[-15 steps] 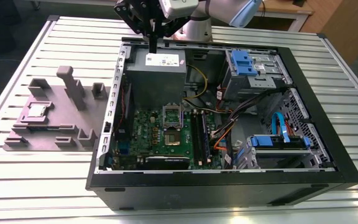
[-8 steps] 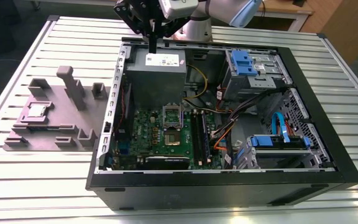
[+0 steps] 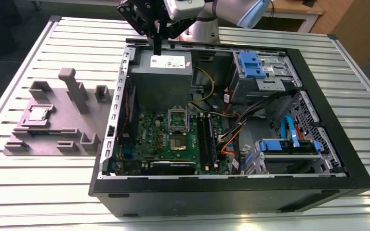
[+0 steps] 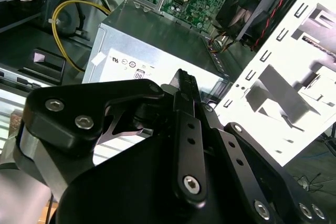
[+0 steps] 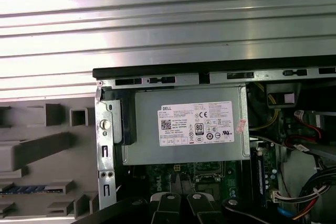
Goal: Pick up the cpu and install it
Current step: 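Reach for the cpu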
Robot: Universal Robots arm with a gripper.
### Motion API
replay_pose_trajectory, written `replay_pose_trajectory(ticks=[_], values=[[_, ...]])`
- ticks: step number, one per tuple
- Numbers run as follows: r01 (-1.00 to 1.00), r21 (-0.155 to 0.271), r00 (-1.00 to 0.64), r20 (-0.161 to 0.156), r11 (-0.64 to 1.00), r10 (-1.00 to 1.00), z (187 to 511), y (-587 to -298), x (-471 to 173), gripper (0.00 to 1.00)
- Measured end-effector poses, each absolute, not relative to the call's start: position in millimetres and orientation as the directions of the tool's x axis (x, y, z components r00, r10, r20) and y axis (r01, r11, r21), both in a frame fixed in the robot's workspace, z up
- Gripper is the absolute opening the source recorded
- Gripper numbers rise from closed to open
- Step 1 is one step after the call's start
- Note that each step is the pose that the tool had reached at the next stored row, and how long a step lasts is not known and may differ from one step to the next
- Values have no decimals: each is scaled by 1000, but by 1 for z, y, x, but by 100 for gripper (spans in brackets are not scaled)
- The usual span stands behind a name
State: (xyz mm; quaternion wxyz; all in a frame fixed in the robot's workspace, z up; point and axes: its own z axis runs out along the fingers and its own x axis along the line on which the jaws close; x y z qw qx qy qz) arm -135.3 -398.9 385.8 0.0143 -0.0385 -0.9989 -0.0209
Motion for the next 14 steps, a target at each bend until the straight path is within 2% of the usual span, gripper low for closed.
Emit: replay_pose_trajectory(ticks=[14], values=[[78,41,-997,32,996,76,385,-399,-137,10]])
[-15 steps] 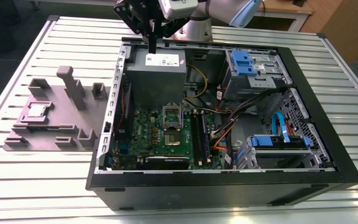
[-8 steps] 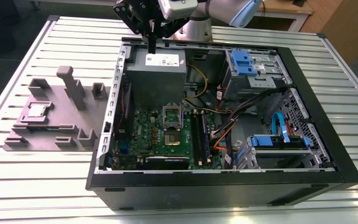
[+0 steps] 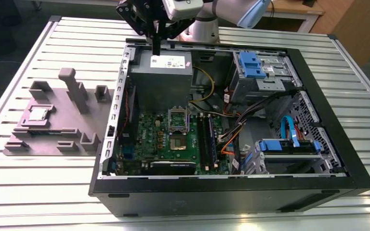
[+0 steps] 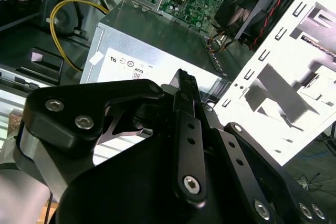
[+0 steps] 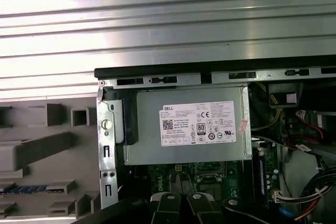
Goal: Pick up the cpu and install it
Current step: 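Reach for the cpu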
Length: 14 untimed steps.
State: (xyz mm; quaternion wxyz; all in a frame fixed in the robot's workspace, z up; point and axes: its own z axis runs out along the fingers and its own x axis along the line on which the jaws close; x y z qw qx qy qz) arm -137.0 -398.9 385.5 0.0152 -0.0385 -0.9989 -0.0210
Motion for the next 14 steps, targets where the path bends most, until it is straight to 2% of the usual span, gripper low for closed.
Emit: replay_pose_trajectory(ticks=[14], values=[[77,41,-997,32,996,76,385,-399,-140,10]])
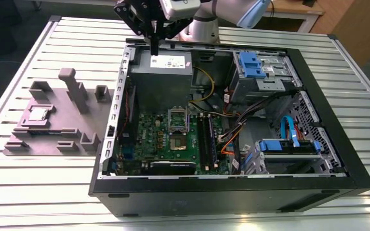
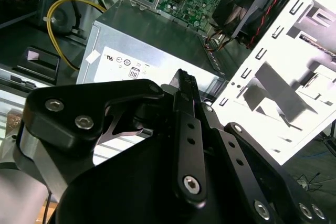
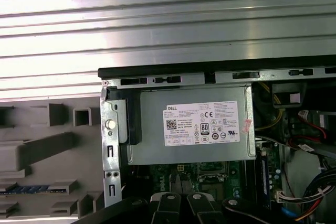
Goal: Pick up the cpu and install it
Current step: 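Reach for the cpu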
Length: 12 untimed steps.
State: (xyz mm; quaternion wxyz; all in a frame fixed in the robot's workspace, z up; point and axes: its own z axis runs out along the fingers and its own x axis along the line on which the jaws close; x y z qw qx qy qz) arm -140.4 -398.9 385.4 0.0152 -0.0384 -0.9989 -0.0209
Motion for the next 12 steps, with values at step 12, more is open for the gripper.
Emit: replay_pose_trajectory(ticks=[12], values=[[77,41,-997,32,996,76,385,-399,-143,10]])
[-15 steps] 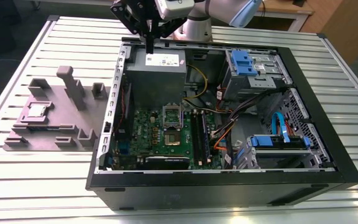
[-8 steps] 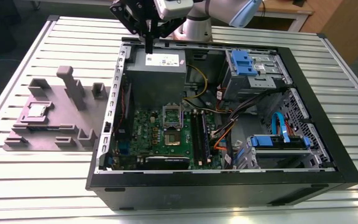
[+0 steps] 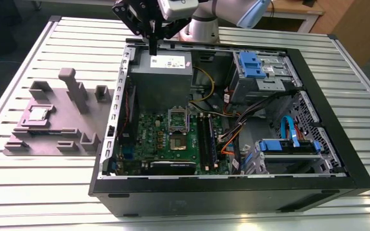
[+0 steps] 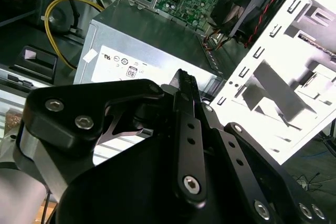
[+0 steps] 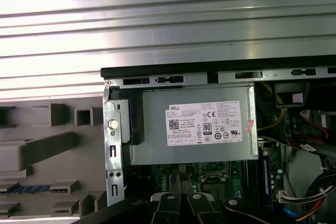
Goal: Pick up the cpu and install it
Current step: 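Reach for the cpu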
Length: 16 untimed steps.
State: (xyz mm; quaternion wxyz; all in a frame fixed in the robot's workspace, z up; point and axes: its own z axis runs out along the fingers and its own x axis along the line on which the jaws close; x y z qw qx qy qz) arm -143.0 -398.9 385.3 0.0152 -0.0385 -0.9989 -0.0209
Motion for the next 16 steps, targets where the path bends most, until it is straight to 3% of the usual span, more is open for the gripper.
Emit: replay_pose_trajectory(ticks=[16], values=[[77,41,-997,32,996,76,385,-399,-156,10]])
